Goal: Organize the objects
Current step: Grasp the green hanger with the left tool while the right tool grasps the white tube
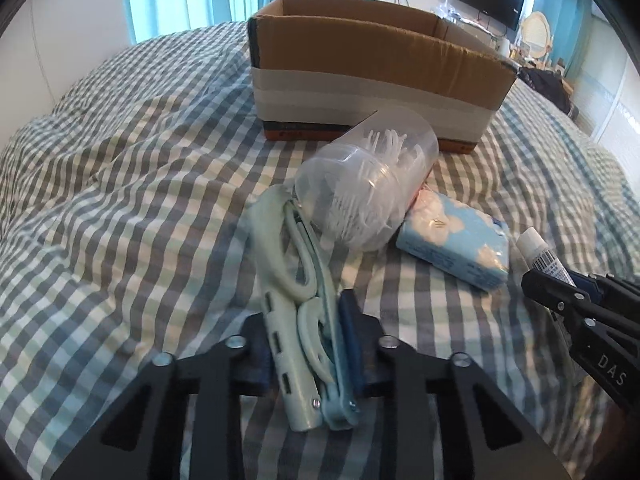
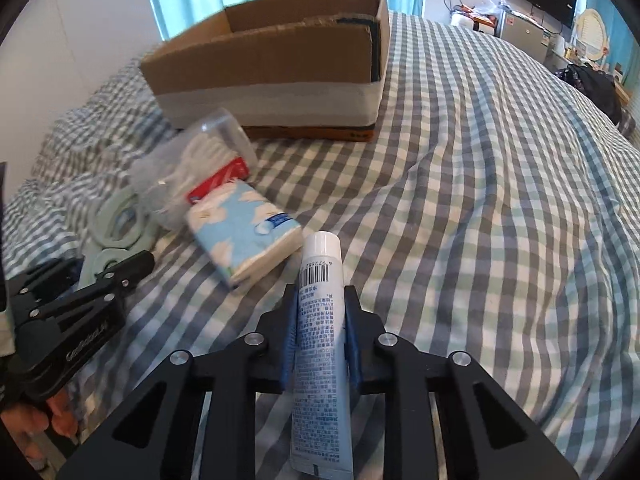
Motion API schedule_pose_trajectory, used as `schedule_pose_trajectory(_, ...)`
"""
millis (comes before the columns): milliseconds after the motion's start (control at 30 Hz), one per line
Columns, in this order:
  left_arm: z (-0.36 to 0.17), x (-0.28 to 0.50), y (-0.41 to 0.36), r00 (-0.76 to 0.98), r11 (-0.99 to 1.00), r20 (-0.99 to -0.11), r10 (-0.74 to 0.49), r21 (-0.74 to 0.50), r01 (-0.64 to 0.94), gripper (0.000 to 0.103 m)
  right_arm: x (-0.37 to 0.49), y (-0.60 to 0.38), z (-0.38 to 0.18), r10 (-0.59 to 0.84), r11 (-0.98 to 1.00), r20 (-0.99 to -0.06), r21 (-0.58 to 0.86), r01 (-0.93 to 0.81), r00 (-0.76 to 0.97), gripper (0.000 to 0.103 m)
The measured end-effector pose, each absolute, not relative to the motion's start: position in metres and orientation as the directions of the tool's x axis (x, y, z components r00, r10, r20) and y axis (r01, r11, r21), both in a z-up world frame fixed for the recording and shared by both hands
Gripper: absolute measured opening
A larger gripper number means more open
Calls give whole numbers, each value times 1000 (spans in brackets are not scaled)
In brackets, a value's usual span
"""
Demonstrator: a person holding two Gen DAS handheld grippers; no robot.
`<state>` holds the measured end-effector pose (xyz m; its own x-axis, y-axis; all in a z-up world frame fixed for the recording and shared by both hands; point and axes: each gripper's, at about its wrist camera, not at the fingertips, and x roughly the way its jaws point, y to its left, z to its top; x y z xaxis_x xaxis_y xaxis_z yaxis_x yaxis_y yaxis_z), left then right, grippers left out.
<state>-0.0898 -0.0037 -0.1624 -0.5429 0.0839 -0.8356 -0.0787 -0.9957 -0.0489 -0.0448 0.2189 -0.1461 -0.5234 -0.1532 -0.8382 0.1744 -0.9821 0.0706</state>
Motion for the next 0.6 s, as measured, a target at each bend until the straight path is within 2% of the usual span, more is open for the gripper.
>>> schedule_pose_trajectory(100, -157, -84, -10, -542, -996, -836, 87, -57, -71, 16, -36, 224, -131, -163, -981, -818, 75, 180, -551, 20)
schedule_pose_trajectory(600, -103, -50, -21, -611, -995, -785, 99, -78, -61, 12, -8, 226, -76, -217, -972, -746, 105, 210, -630, 20)
